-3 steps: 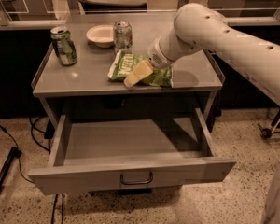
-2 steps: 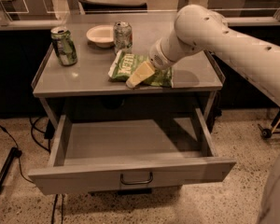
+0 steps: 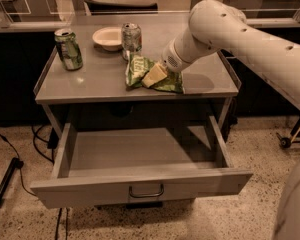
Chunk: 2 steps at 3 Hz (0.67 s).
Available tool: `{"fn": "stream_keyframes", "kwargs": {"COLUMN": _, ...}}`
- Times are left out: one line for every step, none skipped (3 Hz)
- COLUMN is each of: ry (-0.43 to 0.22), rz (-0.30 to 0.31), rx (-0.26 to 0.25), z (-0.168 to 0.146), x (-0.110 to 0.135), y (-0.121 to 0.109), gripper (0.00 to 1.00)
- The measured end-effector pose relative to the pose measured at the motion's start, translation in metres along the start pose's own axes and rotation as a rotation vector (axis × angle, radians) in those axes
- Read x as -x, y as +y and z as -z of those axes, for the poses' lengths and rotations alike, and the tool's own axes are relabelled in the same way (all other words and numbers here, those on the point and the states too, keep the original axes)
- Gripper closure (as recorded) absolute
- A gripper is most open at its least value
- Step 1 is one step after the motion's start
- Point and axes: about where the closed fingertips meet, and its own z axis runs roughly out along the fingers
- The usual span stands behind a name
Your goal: Place green jalapeno chip bag into top drawer
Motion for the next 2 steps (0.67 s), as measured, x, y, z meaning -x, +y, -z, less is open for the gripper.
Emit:
{"fn": "stream_keyframes", "kwargs": {"ry": 0.003, "rz": 0.010, "rx": 0.008, "z": 0.019, "x": 0.016, "y": 0.000, "gripper": 0.75}}
{"fn": "stream_keyframes", "kwargs": {"ry": -0.005, "rz": 0.045, "rx": 0.015, "z": 0.044, "x": 0.040, "y": 0.008, "gripper": 1.00}}
